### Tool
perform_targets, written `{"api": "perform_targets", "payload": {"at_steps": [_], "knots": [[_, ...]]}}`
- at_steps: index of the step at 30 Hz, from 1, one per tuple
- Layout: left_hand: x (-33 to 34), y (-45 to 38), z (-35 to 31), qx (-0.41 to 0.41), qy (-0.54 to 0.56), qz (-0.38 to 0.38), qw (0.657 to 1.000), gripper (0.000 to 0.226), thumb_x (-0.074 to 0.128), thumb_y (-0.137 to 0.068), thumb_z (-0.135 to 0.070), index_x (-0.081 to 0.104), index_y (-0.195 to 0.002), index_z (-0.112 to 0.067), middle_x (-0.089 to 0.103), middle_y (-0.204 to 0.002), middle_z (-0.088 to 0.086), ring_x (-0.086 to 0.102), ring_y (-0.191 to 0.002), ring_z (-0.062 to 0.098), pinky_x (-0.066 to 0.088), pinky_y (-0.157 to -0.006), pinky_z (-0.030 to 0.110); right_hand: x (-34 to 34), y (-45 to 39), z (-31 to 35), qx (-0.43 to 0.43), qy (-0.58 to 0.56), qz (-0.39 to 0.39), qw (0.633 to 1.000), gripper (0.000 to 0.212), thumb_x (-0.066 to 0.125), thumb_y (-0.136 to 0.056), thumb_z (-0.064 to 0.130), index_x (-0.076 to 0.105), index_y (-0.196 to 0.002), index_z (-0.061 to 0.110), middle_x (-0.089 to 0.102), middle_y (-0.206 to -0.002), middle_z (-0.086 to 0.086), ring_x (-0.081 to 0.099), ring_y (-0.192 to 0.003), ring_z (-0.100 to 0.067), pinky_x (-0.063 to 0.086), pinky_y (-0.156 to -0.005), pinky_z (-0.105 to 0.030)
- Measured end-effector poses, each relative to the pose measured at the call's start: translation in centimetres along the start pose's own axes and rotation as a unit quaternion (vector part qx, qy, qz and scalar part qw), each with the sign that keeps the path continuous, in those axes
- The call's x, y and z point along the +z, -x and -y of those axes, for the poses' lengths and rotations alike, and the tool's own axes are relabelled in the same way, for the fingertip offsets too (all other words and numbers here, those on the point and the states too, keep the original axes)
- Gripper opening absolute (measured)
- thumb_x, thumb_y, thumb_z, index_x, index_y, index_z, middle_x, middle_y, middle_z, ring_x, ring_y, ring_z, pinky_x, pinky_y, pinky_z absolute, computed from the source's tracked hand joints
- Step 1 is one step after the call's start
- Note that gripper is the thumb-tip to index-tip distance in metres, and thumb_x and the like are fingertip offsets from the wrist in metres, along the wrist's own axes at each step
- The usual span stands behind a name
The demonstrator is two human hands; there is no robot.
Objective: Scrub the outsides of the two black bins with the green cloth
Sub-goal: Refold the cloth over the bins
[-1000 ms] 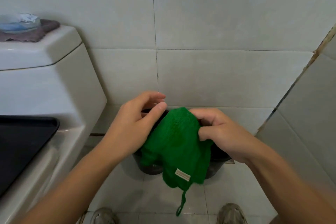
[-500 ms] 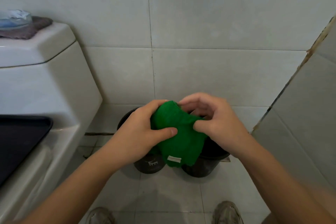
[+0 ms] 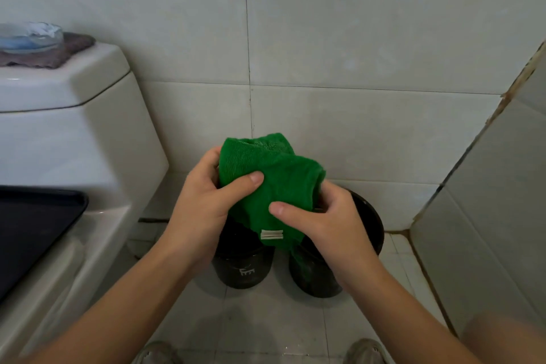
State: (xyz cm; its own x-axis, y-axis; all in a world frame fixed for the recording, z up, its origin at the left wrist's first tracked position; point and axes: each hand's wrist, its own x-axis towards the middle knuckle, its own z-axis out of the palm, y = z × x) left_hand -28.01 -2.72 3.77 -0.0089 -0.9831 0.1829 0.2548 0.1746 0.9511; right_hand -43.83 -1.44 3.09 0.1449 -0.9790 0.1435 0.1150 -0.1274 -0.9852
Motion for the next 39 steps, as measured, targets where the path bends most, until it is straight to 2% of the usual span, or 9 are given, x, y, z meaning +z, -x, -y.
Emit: {"api": "perform_targets", "payload": {"at_steps": [4, 8, 11, 16, 22, 27, 32, 36, 39], "knots": [[0.2, 0.3, 0.1, -0.031, 0.012, 0.007, 0.999, 0.033, 0.064, -0.069, -0.006, 0.061, -0.102, -0.009, 0.074, -0.086, 0.002, 0.072, -0.081, 0.016, 0.056, -0.065, 0.023, 0.3, 0.6, -0.1, -0.086, 0.117, 0.015, 0.989, 0.023, 0.071, -0.075, 0.015, 0.068, -0.094, 0.027, 0.073, -0.09, 0.006, 0.07, -0.084, -0.008, 0.058, -0.073, -0.026], [0.4, 0.5, -0.4, -0.096, 0.076, 0.038, 0.992, 0.053, 0.067, -0.072, -0.023, 0.059, -0.119, 0.0, 0.071, -0.107, 0.017, 0.068, -0.098, 0.025, 0.057, -0.08, 0.032, 0.0, 0.5, 0.1, -0.113, 0.143, 0.085, 0.98, 0.023, 0.064, -0.076, 0.006, 0.063, -0.098, 0.013, 0.065, -0.093, -0.008, 0.064, -0.087, -0.025, 0.054, -0.077, -0.044], [0.7, 0.4, -1.0, -0.174, 0.106, 0.047, 0.978, 0.054, 0.064, -0.078, -0.04, 0.068, -0.118, -0.004, 0.07, -0.118, 0.019, 0.068, -0.105, 0.025, 0.056, -0.089, 0.035, -0.5, 0.3, -0.1, -0.2, 0.305, 0.092, 0.926, 0.024, 0.065, -0.072, 0.014, 0.05, -0.089, 0.022, 0.059, -0.117, 0.006, 0.061, -0.108, -0.012, 0.051, -0.084, -0.032], [0.8, 0.2, -0.7, -0.26, 0.106, -0.016, 0.96, 0.056, 0.061, -0.064, -0.016, 0.065, -0.114, 0.008, 0.068, -0.105, 0.025, 0.065, -0.091, 0.033, 0.052, -0.087, 0.044, 0.0, 1.0, -0.9, -0.292, 0.487, 0.098, 0.817, 0.031, 0.06, -0.074, 0.034, 0.044, -0.1, 0.026, 0.052, -0.131, 0.002, 0.055, -0.119, -0.017, 0.051, -0.082, -0.024], [0.7, -0.5, -1.0, -0.202, 0.164, -0.145, 0.955, 0.03, 0.044, -0.089, -0.015, 0.067, -0.107, -0.004, 0.067, -0.093, 0.021, 0.065, -0.076, 0.031, 0.055, -0.069, 0.036, 1.1, 1.7, -1.4, -0.27, 0.546, 0.033, 0.792, 0.038, 0.057, -0.078, 0.064, 0.054, -0.078, 0.026, 0.062, -0.086, 0.013, 0.06, -0.071, -0.008, 0.049, -0.052, -0.028], [0.8, -0.2, -1.6, -0.156, 0.163, -0.116, 0.967, 0.029, 0.041, -0.092, -0.013, 0.069, -0.095, -0.012, 0.069, -0.078, 0.017, 0.064, -0.063, 0.03, 0.057, -0.057, 0.038, 0.9, 0.5, -0.3, -0.038, 0.191, -0.075, 0.978, 0.059, 0.044, -0.074, 0.075, 0.066, -0.074, 0.021, 0.069, -0.072, 0.005, 0.066, -0.069, -0.009, 0.054, -0.07, -0.037], [2.2, 1.0, -1.7, -0.139, 0.181, -0.054, 0.972, 0.028, 0.048, -0.075, -0.017, 0.074, -0.085, -0.018, 0.073, -0.078, 0.012, 0.071, -0.065, 0.024, 0.059, -0.061, 0.036, 1.6, -0.5, 0.4, 0.14, -0.006, 0.033, 0.99, 0.055, 0.057, -0.068, 0.063, 0.075, -0.094, 0.018, 0.076, -0.094, 0.009, 0.07, -0.09, -0.001, 0.052, -0.072, -0.013], [2.4, 1.2, -1.5, -0.147, 0.184, -0.024, 0.972, 0.035, 0.049, -0.071, -0.021, 0.074, -0.095, -0.016, 0.073, -0.081, 0.013, 0.071, -0.069, 0.025, 0.058, -0.069, 0.038, 1.6, -0.7, 0.0, 0.203, -0.139, 0.061, 0.967, 0.045, 0.067, -0.07, 0.045, 0.078, -0.099, 0.013, 0.075, -0.105, -0.006, 0.071, -0.1, -0.019, 0.052, -0.095, -0.037], [2.0, 1.1, -1.3, -0.159, 0.188, -0.007, 0.969, 0.044, 0.049, -0.072, -0.022, 0.068, -0.111, -0.011, 0.074, -0.086, 0.015, 0.071, -0.071, 0.027, 0.058, -0.07, 0.038, 1.5, -0.8, 0.0, 0.229, -0.192, 0.083, 0.951, 0.025, 0.062, -0.072, 0.034, 0.08, -0.085, 0.022, 0.076, -0.101, -0.005, 0.072, -0.091, -0.016, 0.054, -0.081, -0.032]]}}
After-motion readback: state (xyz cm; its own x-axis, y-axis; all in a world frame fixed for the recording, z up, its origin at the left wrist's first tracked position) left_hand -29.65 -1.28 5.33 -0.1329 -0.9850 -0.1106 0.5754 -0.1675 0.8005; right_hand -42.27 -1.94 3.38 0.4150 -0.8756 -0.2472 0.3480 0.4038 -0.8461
